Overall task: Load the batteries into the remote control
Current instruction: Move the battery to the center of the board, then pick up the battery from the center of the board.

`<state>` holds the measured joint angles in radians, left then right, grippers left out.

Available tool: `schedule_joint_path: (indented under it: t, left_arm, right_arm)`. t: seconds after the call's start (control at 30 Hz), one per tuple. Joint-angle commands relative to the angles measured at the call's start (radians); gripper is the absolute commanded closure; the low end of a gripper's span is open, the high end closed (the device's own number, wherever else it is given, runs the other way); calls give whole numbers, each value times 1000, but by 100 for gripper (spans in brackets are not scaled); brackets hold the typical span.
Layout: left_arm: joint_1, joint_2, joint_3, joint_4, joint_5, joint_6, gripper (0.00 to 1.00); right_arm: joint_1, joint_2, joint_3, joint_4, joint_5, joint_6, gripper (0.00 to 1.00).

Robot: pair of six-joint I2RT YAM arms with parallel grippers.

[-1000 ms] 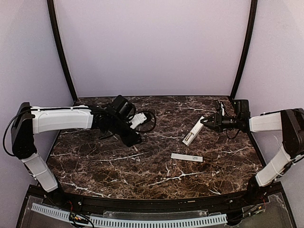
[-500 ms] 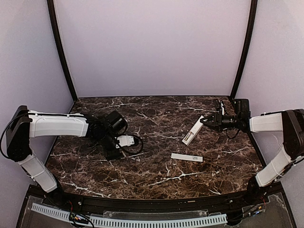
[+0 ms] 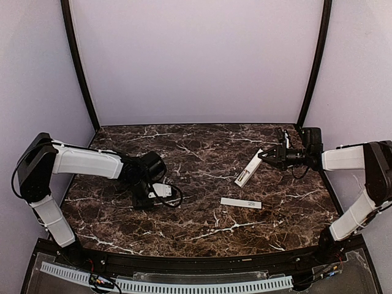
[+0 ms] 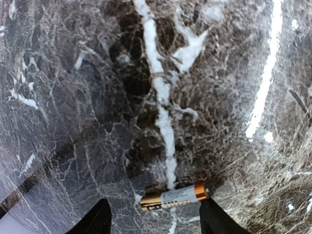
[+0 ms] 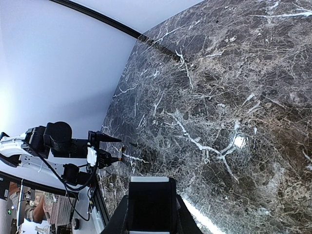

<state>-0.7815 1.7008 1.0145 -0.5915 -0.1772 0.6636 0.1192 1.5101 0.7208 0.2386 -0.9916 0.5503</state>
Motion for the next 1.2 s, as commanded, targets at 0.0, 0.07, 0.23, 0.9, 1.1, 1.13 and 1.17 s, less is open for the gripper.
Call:
schedule_joint_path:
  t: [0.0,0.07,0.23,0.9,1.1,1.13,1.17]
  left_arm:
    - [6,8,-23,4,-3,40,39]
    - [8,11,-20,5,6,46,43]
    - [27,18,-12,-1,40,45,59]
    - [30,158,142,-91,213,163,56]
    - [39,214,181,-157,252,123,72]
    - [41,216,182,-162,254,113,73]
    - [42,221,182,-171,254,109,76]
  right_arm:
    - [6,-16,8,26,-16,-13,100]
    - [7,-13,8,27,-18,-13,100]
    - [7,-10,9,29,-18,-12,100]
    - [5,-2,5,45,-28,-9,100]
    - [5,-1,7,40,-28,-11,100]
    - [5,-2,6,40,-28,-12,100]
    - [5,-1,5,40,-29,-11,100]
